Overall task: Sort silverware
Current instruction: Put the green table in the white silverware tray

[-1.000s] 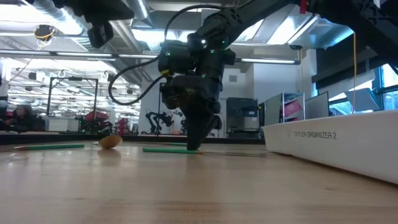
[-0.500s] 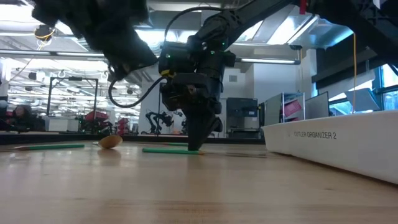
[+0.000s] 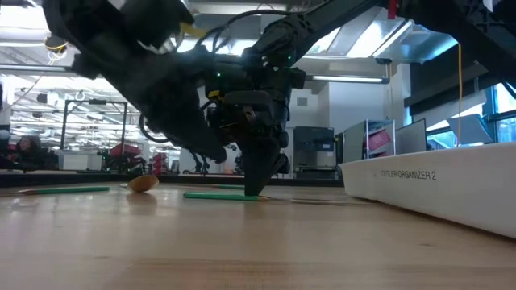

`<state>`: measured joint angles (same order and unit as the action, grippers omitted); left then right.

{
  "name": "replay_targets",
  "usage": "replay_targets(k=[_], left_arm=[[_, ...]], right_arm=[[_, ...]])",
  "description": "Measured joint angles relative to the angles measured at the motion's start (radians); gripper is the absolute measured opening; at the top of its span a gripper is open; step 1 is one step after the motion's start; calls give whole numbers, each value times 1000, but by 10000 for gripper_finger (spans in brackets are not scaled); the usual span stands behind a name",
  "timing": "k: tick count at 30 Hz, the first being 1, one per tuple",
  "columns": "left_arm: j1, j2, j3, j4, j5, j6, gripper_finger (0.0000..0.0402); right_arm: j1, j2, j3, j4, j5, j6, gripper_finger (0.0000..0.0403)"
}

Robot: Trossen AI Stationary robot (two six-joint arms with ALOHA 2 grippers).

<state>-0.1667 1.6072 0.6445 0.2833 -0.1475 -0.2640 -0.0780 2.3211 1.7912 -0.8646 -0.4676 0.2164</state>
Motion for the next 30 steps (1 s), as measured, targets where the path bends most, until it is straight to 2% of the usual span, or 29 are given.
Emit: replay_targets(k=[14,25,30], left_arm=[[40,140,15,62,-19,173,111],[60,178,20,29,-10,160,111],[62,182,22,-17,26,121,101]], right_arm=[[0,0,0,10,-27,0,3],[-1,1,-1,20,-45,6,3],[-4,1,0,5,-43,38,3]])
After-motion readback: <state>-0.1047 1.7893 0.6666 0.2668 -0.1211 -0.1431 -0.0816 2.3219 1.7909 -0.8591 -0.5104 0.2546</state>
